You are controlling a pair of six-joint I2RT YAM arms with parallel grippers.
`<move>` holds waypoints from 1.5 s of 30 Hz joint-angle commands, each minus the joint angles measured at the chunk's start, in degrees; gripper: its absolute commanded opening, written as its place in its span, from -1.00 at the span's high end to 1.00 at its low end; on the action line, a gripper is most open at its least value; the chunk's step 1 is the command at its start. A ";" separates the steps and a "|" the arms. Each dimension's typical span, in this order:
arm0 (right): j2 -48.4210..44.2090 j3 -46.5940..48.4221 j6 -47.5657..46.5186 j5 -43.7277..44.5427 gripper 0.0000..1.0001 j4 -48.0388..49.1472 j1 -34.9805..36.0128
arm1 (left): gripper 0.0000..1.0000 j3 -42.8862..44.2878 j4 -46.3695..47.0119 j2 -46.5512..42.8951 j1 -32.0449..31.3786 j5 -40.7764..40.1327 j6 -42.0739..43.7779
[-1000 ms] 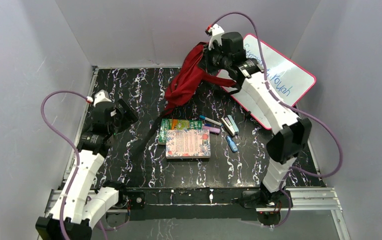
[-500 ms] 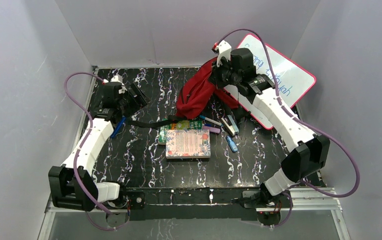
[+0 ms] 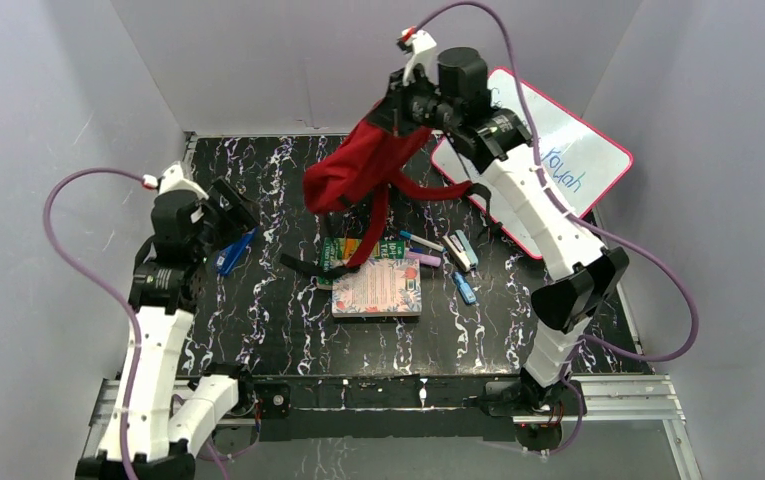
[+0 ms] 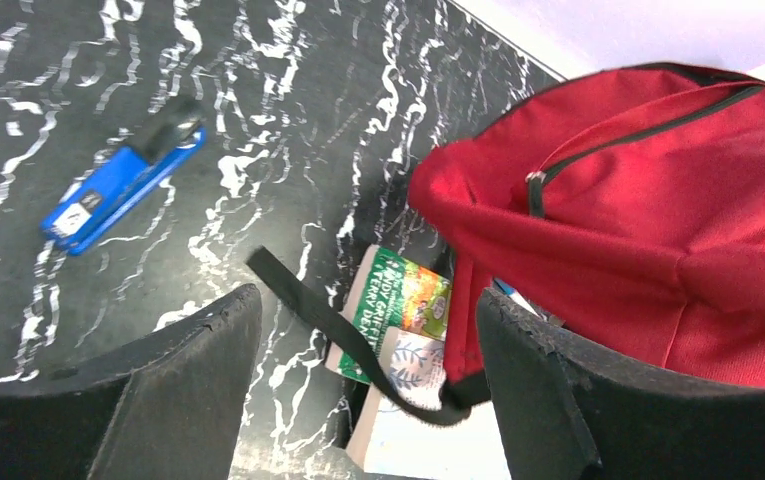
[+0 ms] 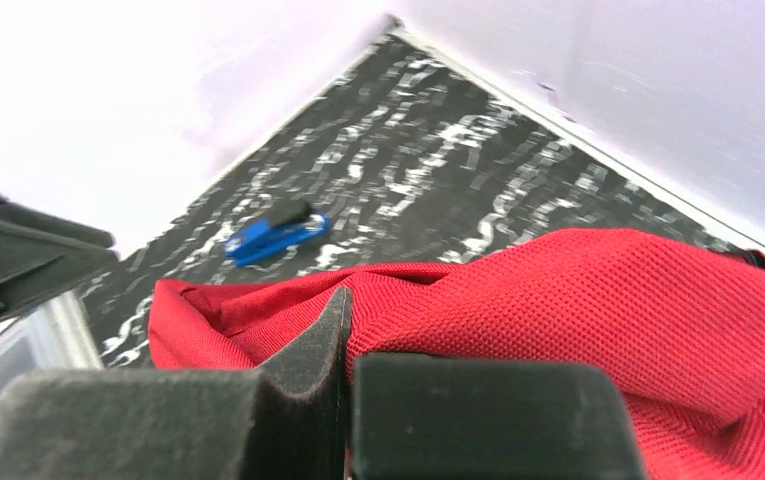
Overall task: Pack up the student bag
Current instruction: Adjust the student bag at the center of the board.
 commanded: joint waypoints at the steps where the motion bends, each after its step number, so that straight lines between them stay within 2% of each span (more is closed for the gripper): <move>1: -0.01 7.50 2.12 -4.68 1.00 5.80 7.91 | -0.50 2.91 -9.26 -5.78 0.25 -9.05 1.13; 5: -0.08 8.28 1.52 -6.35 1.00 5.88 12.66 | -0.50 4.36 -13.38 -8.92 0.25 -14.30 1.01; 7: -1.81 5.59 1.09 -6.52 1.00 5.05 13.95 | -0.51 4.88 -14.81 -9.67 0.25 -15.93 0.70; 9: -5.77 -1.47 0.85 -4.91 1.00 4.86 14.11 | -0.50 5.17 -15.72 -10.25 0.25 -16.51 0.44; 14: -19.27 -27.24 0.49 9.84 1.00 3.95 14.02 | -0.50 3.46 -15.55 -10.64 0.25 -13.83 0.08; 17: -24.90 -40.25 1.42 15.24 1.00 2.08 14.03 | -0.50 0.79 -14.59 -10.41 0.25 -11.21 -0.50; 21: -29.30 -52.01 5.03 22.28 1.00 0.05 13.96 | -0.50 -4.01 -11.92 -8.99 0.25 -5.64 -1.81; 23: -30.59 -56.16 6.32 25.01 0.90 0.09 13.94 | -0.50 -6.45 -9.88 -7.34 0.25 -2.40 -2.53; 29: -31.77 -60.46 8.29 31.02 0.82 -1.86 13.53 | -0.50 -9.31 -3.02 1.48 0.30 1.76 -1.22; 38: -35.21 -65.05 8.96 30.19 0.81 -0.51 13.32 | -0.50 -4.35 2.78 20.10 4.11 6.31 0.84; 41: -36.13 -66.23 8.96 29.41 0.80 -0.27 13.21 | -0.53 -3.73 4.66 23.83 7.80 11.18 2.99; 45: -37.72 -68.02 8.96 28.28 0.77 0.79 13.19 | -0.55 -3.80 8.13 28.02 9.72 19.68 5.51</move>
